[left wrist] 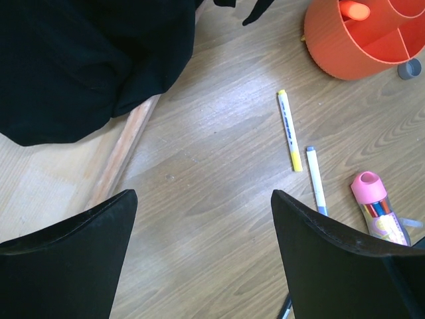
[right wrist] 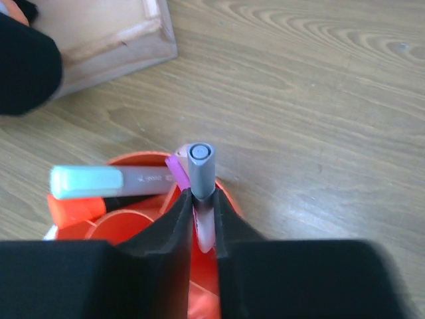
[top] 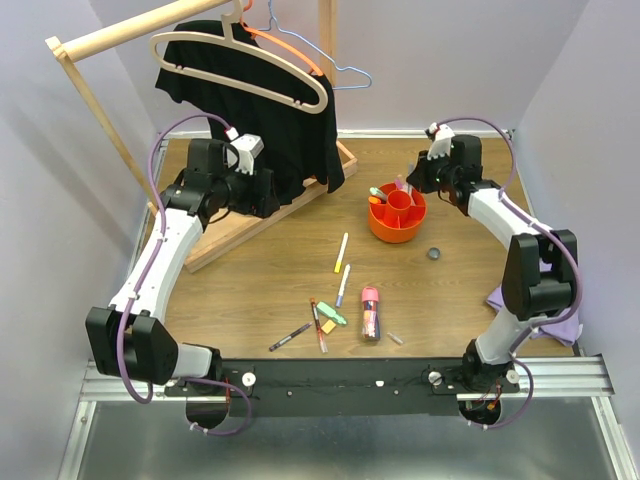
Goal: Sort the stationery into containers
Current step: Place the pen in the storage box, then pick up the pen from the center of the board.
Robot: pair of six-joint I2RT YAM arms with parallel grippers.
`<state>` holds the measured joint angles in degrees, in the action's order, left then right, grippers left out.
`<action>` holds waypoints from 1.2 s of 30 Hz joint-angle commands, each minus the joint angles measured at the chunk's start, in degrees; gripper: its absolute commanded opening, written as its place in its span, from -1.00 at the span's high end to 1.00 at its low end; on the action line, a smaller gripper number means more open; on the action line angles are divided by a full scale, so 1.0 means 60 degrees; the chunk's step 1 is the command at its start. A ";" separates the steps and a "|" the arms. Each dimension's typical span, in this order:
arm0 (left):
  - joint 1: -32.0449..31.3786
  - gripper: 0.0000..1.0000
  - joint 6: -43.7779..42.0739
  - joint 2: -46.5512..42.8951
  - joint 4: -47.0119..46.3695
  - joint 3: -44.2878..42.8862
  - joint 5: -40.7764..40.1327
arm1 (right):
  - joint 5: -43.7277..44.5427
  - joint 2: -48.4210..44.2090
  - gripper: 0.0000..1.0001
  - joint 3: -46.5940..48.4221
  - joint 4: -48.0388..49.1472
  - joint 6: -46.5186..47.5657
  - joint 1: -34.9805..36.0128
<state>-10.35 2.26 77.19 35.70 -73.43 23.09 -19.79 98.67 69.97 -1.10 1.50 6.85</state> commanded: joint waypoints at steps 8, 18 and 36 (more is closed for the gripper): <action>-0.0092 -0.82 0.0165 -0.0749 -0.0179 0.0255 0.0311 | 0.0500 -0.1357 -0.07 -0.0310 -0.1075 0.0278 0.0030; -0.0326 -0.83 0.0004 -0.1262 0.0333 0.0212 0.0224 | 0.0165 -0.3348 -0.12 -0.0207 -0.3108 0.0029 0.0030; 0.0024 -0.87 -0.0231 -0.2551 0.0715 0.0710 -0.0348 | -0.2429 -0.2269 -0.10 0.2233 -0.8745 0.6920 0.4657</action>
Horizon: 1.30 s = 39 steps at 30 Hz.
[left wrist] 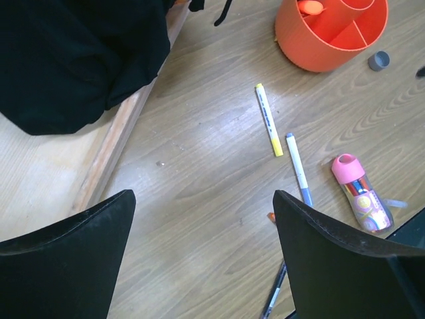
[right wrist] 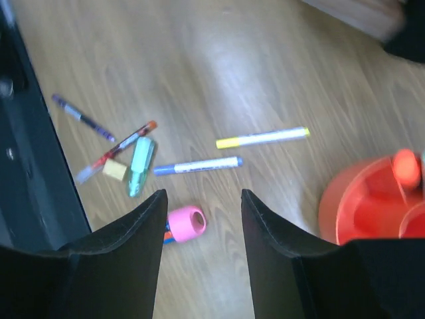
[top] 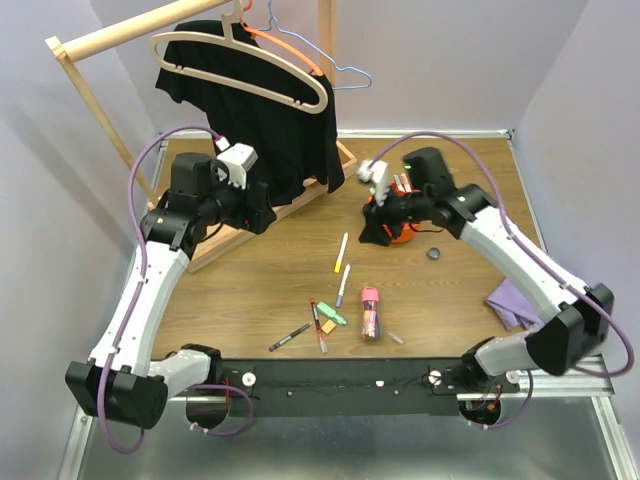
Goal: Sort the stationery into containers
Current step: Pick up the pen from the center of the board.
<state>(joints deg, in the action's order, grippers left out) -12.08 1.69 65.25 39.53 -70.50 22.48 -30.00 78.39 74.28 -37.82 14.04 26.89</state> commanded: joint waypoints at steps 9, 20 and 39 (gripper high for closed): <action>0.1118 -0.88 -0.0546 -0.0987 0.0136 0.0573 -0.0172 | 0.0926 0.3224 0.05 0.1523 -0.4551 1.2625 0.3207; 0.2613 -0.89 -0.0312 -0.1442 0.0165 0.0851 0.0150 | 0.1572 0.4234 0.00 0.0627 -0.3950 1.5487 0.3574; 0.3067 -0.88 0.0318 -0.1369 -0.0055 0.1349 0.0516 | 0.1337 0.5992 0.07 0.1199 -0.3173 1.4930 0.3779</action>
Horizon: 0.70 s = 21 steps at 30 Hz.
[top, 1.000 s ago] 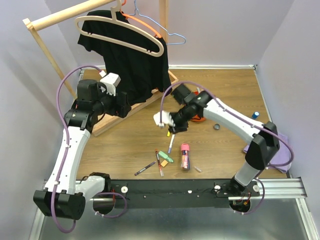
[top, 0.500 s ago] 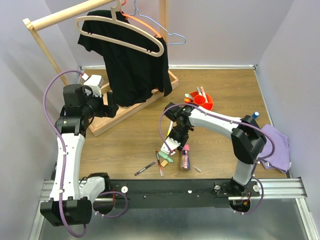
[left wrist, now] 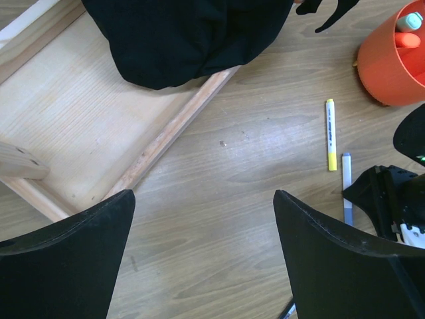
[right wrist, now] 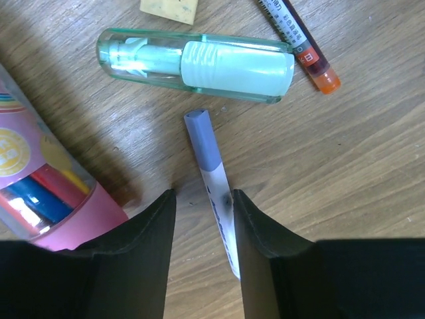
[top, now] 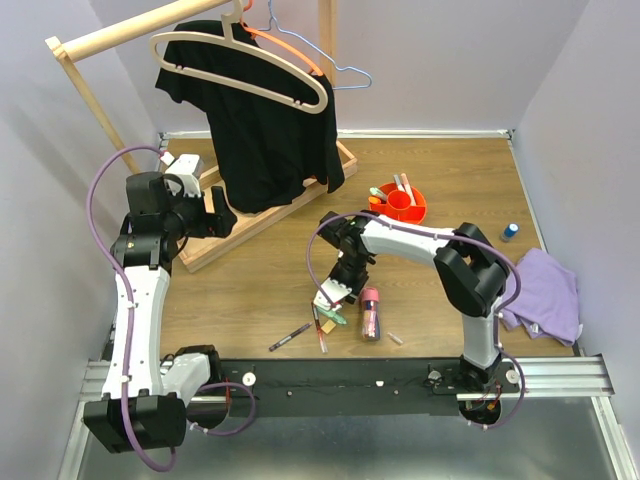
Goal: Sort the stationery into containers
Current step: Pick up the pen from the center of the board.
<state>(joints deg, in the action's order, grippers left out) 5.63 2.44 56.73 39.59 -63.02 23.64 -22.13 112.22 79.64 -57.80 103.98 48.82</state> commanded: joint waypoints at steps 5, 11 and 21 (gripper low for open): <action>0.0131 -0.88 0.0297 0.0169 -0.0212 0.0148 0.0396 | 0.0231 0.0835 0.12 0.0321 0.0083 -0.0323 0.0272; 0.0117 -0.88 0.0428 0.0359 -0.0329 0.0148 0.0498 | 0.0407 0.1159 0.42 0.0307 0.0141 -0.0792 0.0476; 0.0117 -0.87 0.0224 0.0433 -0.0168 -0.0116 0.0791 | -0.0733 -0.0114 0.99 0.2132 -0.0078 -0.3923 0.0464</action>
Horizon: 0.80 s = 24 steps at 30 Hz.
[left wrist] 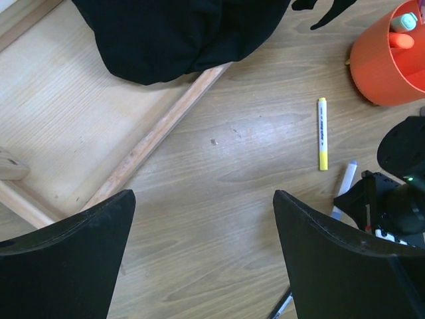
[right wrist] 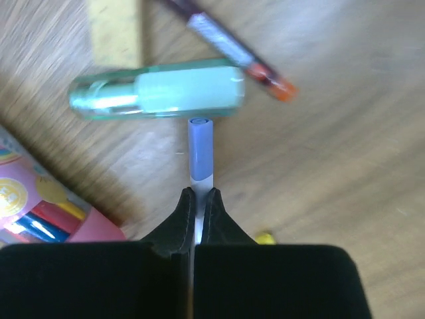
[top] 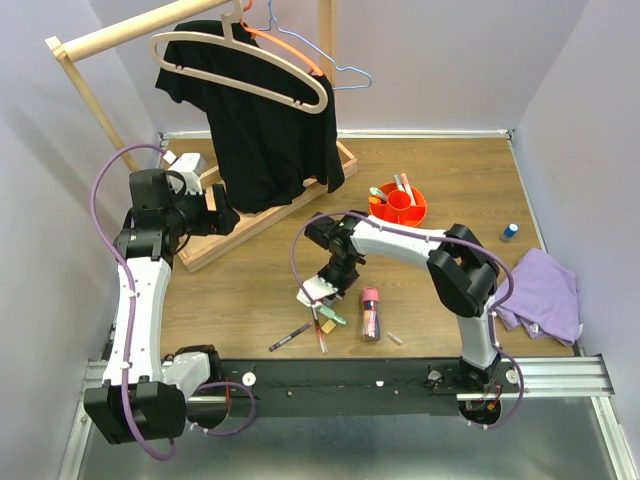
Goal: Sort the stationery into containers
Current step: Pick up the pen from the center of the board, then place the pen in the storage box.
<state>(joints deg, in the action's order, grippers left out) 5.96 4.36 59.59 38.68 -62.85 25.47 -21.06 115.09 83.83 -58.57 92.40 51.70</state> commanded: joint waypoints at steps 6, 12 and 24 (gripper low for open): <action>-0.0143 -0.86 -0.0330 0.0159 0.0013 -0.0408 0.1275 | -0.2040 -0.1997 0.99 0.2464 0.1872 -0.6604 -0.1404; -0.0947 -0.85 -0.1296 0.0847 0.0409 -0.1170 0.1922 | -0.2511 -0.3460 0.99 0.0577 0.5898 -1.1089 -0.4172; -0.1842 -0.86 -0.1122 0.2371 0.0160 -0.2313 0.2112 | -0.2028 -0.3406 0.99 -0.1448 0.9262 -1.4404 -0.7092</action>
<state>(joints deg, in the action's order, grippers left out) -4.95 -2.37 71.61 39.92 -73.76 35.83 -33.28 93.54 76.84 -11.81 12.84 11.18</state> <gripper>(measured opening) 0.927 0.023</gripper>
